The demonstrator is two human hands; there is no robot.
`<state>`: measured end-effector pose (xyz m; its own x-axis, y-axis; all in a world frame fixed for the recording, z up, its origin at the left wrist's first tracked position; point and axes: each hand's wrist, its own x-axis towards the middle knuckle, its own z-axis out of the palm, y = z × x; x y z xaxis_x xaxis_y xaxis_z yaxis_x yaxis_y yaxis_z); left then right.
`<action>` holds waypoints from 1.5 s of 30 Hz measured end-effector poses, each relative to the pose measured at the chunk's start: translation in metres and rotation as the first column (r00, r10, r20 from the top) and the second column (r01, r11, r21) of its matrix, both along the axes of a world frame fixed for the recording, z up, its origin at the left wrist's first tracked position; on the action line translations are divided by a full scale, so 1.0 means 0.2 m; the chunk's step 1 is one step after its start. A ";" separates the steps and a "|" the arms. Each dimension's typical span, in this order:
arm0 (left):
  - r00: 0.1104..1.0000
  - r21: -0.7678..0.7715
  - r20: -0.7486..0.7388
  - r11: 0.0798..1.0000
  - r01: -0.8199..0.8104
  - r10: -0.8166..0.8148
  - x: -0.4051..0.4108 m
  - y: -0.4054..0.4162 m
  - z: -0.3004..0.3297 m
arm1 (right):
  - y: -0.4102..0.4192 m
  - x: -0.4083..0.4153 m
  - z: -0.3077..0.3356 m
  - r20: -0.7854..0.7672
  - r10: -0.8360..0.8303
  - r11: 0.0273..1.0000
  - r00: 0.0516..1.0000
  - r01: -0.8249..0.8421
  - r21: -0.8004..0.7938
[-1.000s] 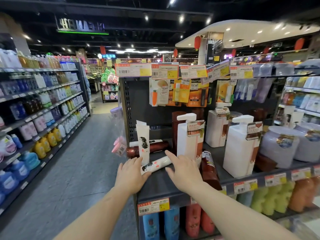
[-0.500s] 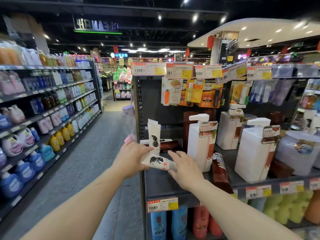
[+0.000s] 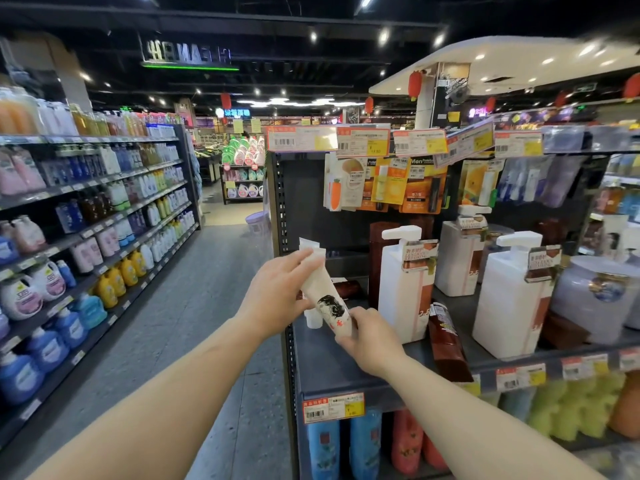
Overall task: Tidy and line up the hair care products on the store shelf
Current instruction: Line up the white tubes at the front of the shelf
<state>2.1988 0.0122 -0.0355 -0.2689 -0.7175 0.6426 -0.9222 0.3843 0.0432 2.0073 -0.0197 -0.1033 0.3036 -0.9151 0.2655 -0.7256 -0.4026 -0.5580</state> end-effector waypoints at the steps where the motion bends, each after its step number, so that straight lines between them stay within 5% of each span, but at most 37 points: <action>1: 0.989 0.047 -0.147 0.999 -0.025 0.032 0.00 -0.01 -0.02 | 0.00 0.00 0.00 0.028 -0.007 1.000 1.000 0.006 0.022; 5: 0.671 0.292 -0.735 0.939 0.180 0.099 0.00 -0.05 -0.13 | 0.00 0.01 -0.03 0.127 -0.027 0.994 0.992 0.013 0.112; 7: 0.563 0.329 -0.811 0.921 0.207 0.163 0.03 -0.08 -0.19 | -0.01 0.02 -0.03 0.158 -0.049 0.989 0.986 0.026 0.145; 14: 0.455 0.389 -0.851 0.897 0.210 0.262 0.06 -0.14 -0.34 | -0.09 0.04 -0.04 0.143 -0.010 0.988 0.990 -0.012 0.154; 25: 0.573 0.514 -0.745 0.841 0.169 0.341 0.08 -0.26 -0.43 | -0.17 0.03 -0.04 0.081 0.136 0.964 0.987 -0.151 0.217; 33: 0.719 0.566 -0.601 0.821 0.075 0.349 0.11 -0.37 -0.50 | -0.18 0.12 -0.07 0.107 -0.006 0.980 0.994 -0.016 0.196; 45: 0.857 0.518 -0.507 0.829 0.212 0.098 0.22 -0.43 -0.49 | -0.01 0.29 -0.08 0.155 -0.373 0.918 0.915 0.340 0.204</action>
<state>2.2426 -0.0733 -0.1343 -0.0798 -0.9750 0.2075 -0.6881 0.2045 0.6962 2.0659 -0.0216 -0.1192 -0.0917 -0.9889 0.1166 -0.6786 -0.0237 -0.7341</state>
